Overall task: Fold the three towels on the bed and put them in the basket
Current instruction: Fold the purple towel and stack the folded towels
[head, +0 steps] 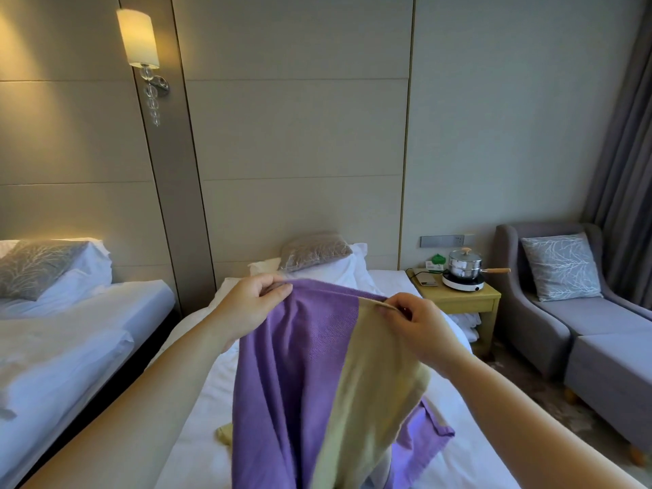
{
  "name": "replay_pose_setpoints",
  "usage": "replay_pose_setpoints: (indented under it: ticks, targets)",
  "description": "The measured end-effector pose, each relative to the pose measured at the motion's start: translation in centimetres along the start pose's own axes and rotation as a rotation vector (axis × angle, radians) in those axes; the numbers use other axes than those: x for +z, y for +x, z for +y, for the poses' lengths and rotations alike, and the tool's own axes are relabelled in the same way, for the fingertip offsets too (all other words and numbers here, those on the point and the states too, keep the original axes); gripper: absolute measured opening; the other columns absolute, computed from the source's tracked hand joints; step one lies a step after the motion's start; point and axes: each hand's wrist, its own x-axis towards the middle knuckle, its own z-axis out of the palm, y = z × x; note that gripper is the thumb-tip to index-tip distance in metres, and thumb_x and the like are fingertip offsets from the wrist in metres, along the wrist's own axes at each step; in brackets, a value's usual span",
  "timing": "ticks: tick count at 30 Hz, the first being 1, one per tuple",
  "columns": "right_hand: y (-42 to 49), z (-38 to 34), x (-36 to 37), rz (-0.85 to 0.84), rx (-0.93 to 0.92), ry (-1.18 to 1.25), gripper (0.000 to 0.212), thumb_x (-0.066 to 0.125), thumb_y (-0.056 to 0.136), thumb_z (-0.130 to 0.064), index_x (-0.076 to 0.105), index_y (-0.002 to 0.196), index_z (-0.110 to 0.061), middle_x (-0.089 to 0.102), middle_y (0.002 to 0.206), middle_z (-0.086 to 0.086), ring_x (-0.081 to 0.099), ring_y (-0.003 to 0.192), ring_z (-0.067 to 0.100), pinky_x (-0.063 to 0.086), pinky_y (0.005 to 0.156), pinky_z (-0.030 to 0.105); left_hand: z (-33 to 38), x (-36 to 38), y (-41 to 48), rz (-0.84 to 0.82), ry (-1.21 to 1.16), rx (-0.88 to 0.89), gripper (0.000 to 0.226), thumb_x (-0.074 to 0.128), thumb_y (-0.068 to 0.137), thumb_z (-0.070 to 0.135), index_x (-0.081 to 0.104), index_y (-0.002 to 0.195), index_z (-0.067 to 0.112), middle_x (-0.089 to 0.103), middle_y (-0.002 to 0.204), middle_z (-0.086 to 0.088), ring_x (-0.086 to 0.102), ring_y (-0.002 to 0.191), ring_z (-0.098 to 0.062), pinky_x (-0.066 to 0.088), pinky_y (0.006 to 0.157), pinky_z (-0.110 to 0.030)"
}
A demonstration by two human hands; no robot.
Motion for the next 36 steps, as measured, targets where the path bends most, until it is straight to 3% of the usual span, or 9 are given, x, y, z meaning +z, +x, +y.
replay_pose_setpoints:
  ticks: [3, 5, 8, 13, 16, 21, 26, 31, 36]
  targets:
    - [0.2, -1.6, -0.8, -0.093, -0.082, -0.009, 0.012, 0.061, 0.089, -0.017, 0.067, 0.078, -0.014, 0.055, 0.058, -0.015, 0.049, 0.056, -0.007, 0.036, 0.053, 0.007, -1.0, 0.8, -1.1, -0.231, 0.094, -0.121, 0.036, 0.058, 0.082, 0.056, 0.063, 0.104, 0.028, 0.067, 0.105, 0.005, 0.063, 0.094, -0.001, 0.05, 0.085, -0.021]
    - [0.1, -3.0, -0.8, -0.214, -0.14, -0.034, 0.013, 0.063, 0.087, -0.016, 0.067, 0.075, -0.02, 0.055, 0.056, -0.018, 0.048, 0.055, -0.006, 0.035, 0.053, 0.007, -0.2, 2.6, -1.8, -0.349, 0.12, -0.112, 0.057, 0.068, 0.069, 0.067, 0.052, 0.116, 0.038, 0.056, 0.119, 0.018, 0.056, 0.105, 0.004, 0.045, 0.085, -0.015]
    - [-0.1, -4.3, 0.2, -0.361, -0.186, -0.077, 0.013, 0.065, 0.085, -0.016, 0.066, 0.073, -0.022, 0.056, 0.057, -0.018, 0.047, 0.053, -0.005, 0.036, 0.052, 0.008, 1.5, 5.9, -2.3, -0.416, 0.081, 0.036, 0.056, 0.076, 0.07, 0.05, 0.048, 0.119, 0.042, 0.057, 0.117, 0.022, 0.054, 0.106, 0.007, 0.043, 0.084, -0.01]
    - [-0.8, -3.0, -0.1, -0.354, -0.181, -0.042, 0.003, 0.068, 0.084, -0.018, 0.069, 0.084, -0.021, 0.058, 0.072, -0.011, 0.047, 0.059, -0.003, 0.038, 0.058, 0.009, 3.0, 7.2, -2.1, -0.306, 0.141, 0.158, 0.012, 0.064, 0.089, 0.027, 0.061, 0.097, 0.019, 0.065, 0.088, 0.0, 0.055, 0.077, -0.003, 0.046, 0.073, -0.026]
    - [-1.3, -1.9, -0.7, -0.328, -0.191, -0.076, 0.017, 0.071, 0.081, -0.016, 0.06, 0.076, -0.029, 0.055, 0.08, -0.01, 0.045, 0.063, -0.002, 0.039, 0.064, 0.01, 3.3, 6.8, -2.1, -0.256, 0.069, 0.155, 0.008, 0.062, 0.091, 0.027, 0.06, 0.093, 0.019, 0.064, 0.081, 0.005, 0.054, 0.073, -0.001, 0.042, 0.07, -0.02]
    - [-1.8, -1.0, -0.2, -0.269, -0.162, -0.144, 0.027, 0.072, 0.081, -0.018, 0.051, 0.064, -0.023, 0.046, 0.071, -0.01, 0.043, 0.061, 0.0, 0.034, 0.061, 0.017, 3.8, 5.6, -2.1, -0.208, -0.027, 0.135, 0.01, 0.059, 0.092, 0.022, 0.059, 0.099, 0.014, 0.067, 0.09, -0.014, 0.057, 0.079, -0.012, 0.045, 0.076, -0.031]
    - [-1.8, -1.6, 0.0, -0.162, -0.142, 0.133, 0.013, 0.069, 0.085, -0.016, 0.062, 0.073, -0.015, 0.05, 0.056, -0.017, 0.043, 0.054, -0.003, 0.033, 0.053, 0.009, 3.6, 4.7, -2.6, -0.278, -0.005, 0.06, 0.015, 0.051, 0.09, 0.009, 0.056, 0.099, 0.02, 0.057, 0.083, 0.005, 0.052, 0.077, -0.006, 0.042, 0.073, -0.024]
    - [-1.8, -1.8, 1.6, -0.189, -0.122, 0.182, 0.01, 0.073, 0.08, -0.015, 0.066, 0.075, -0.009, 0.055, 0.063, -0.002, 0.045, 0.058, 0.004, 0.036, 0.055, 0.018, 3.3, 5.9, -3.7, -0.305, 0.148, 0.097, 0.02, 0.052, 0.093, 0.022, 0.041, 0.077, 0.023, 0.046, 0.076, 0.01, 0.042, 0.07, -0.003, 0.037, 0.069, -0.023]
    - [-2.3, -0.7, 2.5, -0.199, -0.049, 0.303, 0.012, 0.077, 0.076, -0.016, 0.067, 0.08, -0.011, 0.06, 0.073, 0.004, 0.055, 0.068, 0.01, 0.046, 0.064, 0.026, 3.0, 5.9, -3.4, -0.182, 0.071, 0.083, 0.019, 0.043, 0.095, 0.017, 0.055, 0.083, 0.025, 0.054, 0.074, 0.012, 0.048, 0.07, -0.003, 0.039, 0.063, -0.015]
